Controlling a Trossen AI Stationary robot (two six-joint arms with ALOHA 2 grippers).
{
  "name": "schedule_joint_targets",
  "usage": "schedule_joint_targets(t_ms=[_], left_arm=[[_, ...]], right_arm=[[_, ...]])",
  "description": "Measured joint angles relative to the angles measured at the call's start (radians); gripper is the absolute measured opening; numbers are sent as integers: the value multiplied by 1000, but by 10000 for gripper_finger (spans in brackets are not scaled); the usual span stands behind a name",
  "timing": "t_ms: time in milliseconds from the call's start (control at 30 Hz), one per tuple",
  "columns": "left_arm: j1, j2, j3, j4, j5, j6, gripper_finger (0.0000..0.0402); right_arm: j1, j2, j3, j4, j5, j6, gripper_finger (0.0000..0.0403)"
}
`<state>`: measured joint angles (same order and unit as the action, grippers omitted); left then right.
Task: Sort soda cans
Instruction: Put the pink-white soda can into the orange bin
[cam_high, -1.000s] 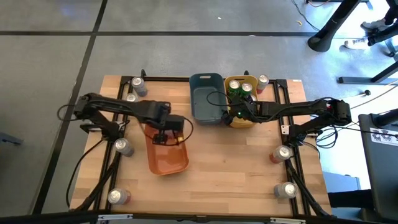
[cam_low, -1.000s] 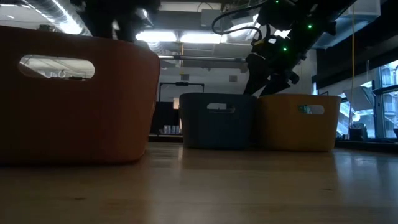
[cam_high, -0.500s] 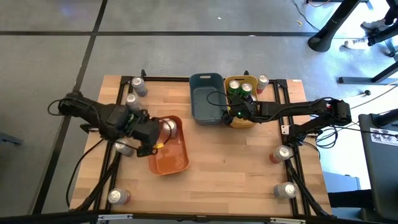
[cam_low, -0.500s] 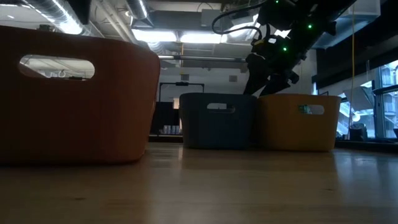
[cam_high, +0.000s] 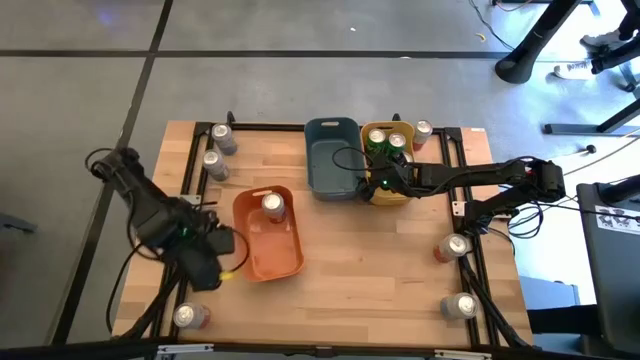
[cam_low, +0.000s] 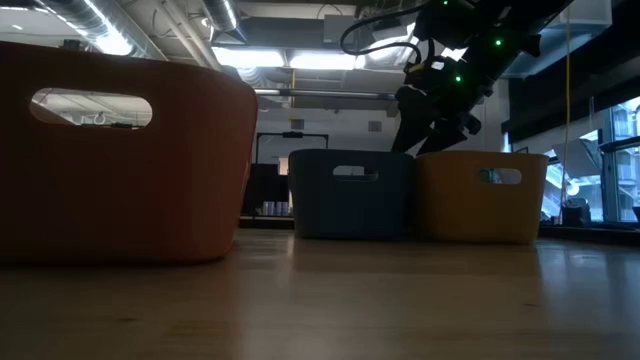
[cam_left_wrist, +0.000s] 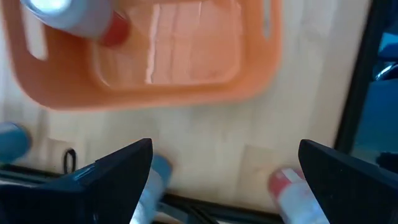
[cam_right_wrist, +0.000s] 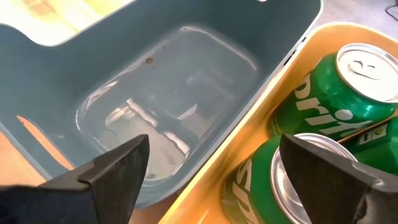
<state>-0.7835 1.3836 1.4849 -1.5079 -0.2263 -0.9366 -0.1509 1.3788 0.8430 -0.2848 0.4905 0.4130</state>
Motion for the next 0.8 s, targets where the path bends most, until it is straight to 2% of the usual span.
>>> schedule_joint_targets(t_ms=[300,467,800], left_arm=[[-240,101,0,44,55,-238,389],[-334,153,0,139,68,-336,389],[-474,258,-1,168,68,-456,389]], right_arm=[[1,0,0,-1,-4,29,358],[1,0,0,-1,-4,31,358],[1,-1,0,4,-64,90,358]])
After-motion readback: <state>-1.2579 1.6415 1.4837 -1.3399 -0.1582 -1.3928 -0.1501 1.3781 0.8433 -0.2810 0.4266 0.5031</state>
